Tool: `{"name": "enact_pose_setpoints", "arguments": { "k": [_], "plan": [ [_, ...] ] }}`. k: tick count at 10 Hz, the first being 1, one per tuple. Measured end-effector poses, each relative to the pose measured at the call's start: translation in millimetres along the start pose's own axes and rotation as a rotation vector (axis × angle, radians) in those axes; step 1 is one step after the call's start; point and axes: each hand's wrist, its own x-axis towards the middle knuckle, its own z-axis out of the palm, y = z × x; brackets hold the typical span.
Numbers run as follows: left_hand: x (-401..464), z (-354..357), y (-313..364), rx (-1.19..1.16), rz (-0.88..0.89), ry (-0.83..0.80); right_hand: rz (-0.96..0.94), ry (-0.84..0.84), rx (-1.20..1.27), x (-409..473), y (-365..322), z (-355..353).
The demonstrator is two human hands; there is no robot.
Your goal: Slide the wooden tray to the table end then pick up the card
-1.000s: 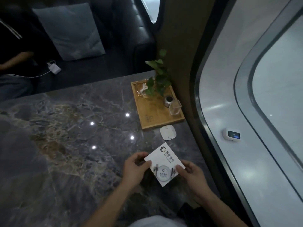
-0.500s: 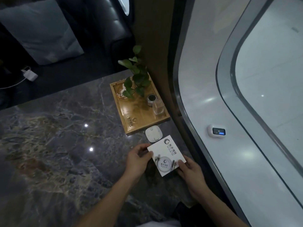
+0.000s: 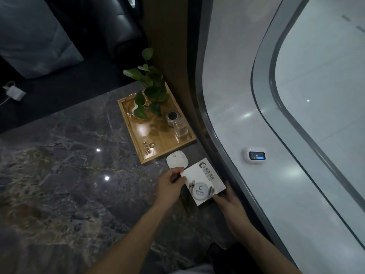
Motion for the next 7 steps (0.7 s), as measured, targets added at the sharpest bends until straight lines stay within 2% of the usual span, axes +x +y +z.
{"name": "enact_pose_setpoints", "arguments": {
  "k": [2,4,7],
  "plan": [
    [0.5,1.3,-4.6,-0.019,-0.063,0.032,0.033,0.017,-0.009,-3.7,7.3,-8.6],
    [-4.6,8.2,-5.9,-0.166,-0.183,0.039,0.037,0.077,-0.090,-7.0,12.0,-15.3],
    [-20.6,8.0,5.8,-0.157,-0.136,-0.029,-0.019,0.088,-0.152,-22.1,-1.8,-6.4]
  ]
}}
